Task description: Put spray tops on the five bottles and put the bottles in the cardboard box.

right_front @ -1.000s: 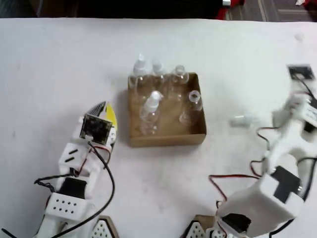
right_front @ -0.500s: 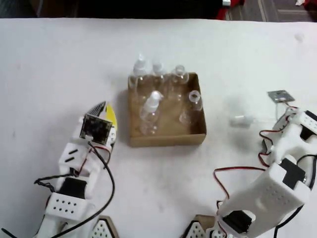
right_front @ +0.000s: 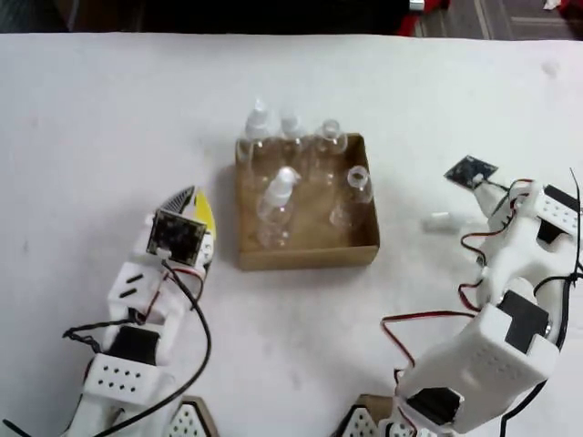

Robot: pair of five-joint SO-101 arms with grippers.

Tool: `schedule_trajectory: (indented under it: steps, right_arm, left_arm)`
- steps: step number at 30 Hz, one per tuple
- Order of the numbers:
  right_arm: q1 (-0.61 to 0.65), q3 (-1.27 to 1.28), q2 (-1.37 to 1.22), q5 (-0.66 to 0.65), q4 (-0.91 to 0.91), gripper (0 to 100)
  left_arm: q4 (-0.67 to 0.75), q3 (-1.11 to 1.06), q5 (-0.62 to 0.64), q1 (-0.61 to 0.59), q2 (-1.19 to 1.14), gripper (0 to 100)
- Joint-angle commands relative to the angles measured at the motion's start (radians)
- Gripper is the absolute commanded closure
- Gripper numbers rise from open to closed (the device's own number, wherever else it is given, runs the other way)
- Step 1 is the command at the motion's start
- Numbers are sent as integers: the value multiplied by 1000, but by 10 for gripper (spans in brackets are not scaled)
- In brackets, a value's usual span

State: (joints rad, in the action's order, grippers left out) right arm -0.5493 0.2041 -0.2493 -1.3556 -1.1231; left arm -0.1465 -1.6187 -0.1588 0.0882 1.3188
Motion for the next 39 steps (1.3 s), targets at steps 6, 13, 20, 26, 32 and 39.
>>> schedule_trajectory:
  steps: [6,13,20,26,32,39]
  right_arm:
    - [10,-14,-41,-21,39,719]
    - [4,-14,-56,-15,96,841]
    - [-12,-14,-4,-15,96,961]
    - [-10,-14,185,8,50,980]
    - [59,15,384,181,-48,980]
    - [193,121,624,381,-76,980]
  left_arm:
    - [17,6,-14,13,25,976]
    - [18,5,-15,13,25,976]
    - [21,5,-15,13,25,976]
    - [21,5,-15,13,25,976]
    - [21,6,-15,10,25,976]
    - [18,8,-15,8,25,976]
